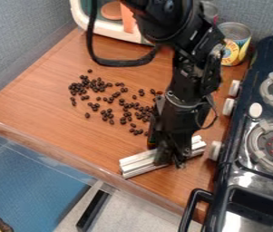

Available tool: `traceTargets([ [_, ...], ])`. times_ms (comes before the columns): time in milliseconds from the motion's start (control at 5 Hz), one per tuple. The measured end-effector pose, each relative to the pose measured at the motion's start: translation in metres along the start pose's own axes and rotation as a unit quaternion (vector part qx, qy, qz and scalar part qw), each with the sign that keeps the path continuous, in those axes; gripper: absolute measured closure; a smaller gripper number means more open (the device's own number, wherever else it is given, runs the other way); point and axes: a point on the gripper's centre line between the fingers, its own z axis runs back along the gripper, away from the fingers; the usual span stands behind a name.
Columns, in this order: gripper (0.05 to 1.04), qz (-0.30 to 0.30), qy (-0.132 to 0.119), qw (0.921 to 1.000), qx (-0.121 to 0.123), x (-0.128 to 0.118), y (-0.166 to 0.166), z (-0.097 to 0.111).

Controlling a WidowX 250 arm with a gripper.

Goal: Sweep into pile

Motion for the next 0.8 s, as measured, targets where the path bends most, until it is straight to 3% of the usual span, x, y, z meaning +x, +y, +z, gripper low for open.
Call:
traceTargets([
  [400, 0.745, -0.006, 0.007, 0.9999, 0.005, 0.001, 0.000, 0.000],
  [800, 0.745, 0.034, -0.003, 0.9994, 0.006, 0.011, 0.028, 0.000],
])
